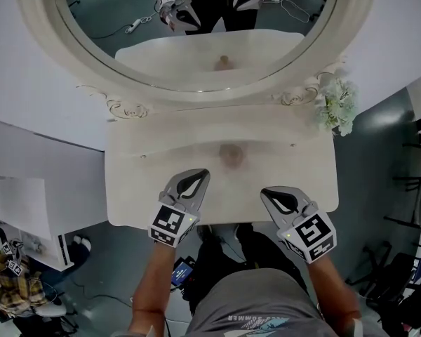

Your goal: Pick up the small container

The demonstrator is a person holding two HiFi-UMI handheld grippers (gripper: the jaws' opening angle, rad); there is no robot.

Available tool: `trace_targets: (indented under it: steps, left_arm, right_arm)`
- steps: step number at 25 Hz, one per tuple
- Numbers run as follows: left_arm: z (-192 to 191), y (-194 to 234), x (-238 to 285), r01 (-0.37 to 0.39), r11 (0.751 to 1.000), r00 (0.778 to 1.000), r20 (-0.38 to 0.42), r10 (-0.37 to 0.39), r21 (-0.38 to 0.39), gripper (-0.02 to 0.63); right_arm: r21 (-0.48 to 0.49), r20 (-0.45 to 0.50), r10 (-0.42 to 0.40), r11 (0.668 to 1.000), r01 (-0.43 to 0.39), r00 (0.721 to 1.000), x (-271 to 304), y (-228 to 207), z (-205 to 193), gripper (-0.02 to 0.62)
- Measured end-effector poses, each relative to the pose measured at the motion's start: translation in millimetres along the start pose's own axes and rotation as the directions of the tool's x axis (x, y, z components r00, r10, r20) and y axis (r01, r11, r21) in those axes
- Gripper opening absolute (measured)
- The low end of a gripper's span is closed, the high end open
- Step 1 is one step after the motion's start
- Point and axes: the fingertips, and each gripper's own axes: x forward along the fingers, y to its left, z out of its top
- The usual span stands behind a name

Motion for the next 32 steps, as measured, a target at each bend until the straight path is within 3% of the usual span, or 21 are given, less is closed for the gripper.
trace_targets:
  steps: [21, 32]
  left_arm:
    - [-35.4, 13.7, 24.5, 0.007, 0.999, 0.999, -0.045, -0.01, -0.053, 0.003]
    - [-61.0, 22.4, 43.8, 0.015, 0.995, 0.996, -0.082, -0.023, -0.101, 0.003]
  right_arm:
    - [0.074, -0.057, 0.097, 0.993, -0.093, 0.994, 36.7, 18.9, -31.8, 0.002]
    - [0.115, -0.105, 0.116, 0.988, -0.104, 0.988, 51.5, 13.6, -53.2, 0.002]
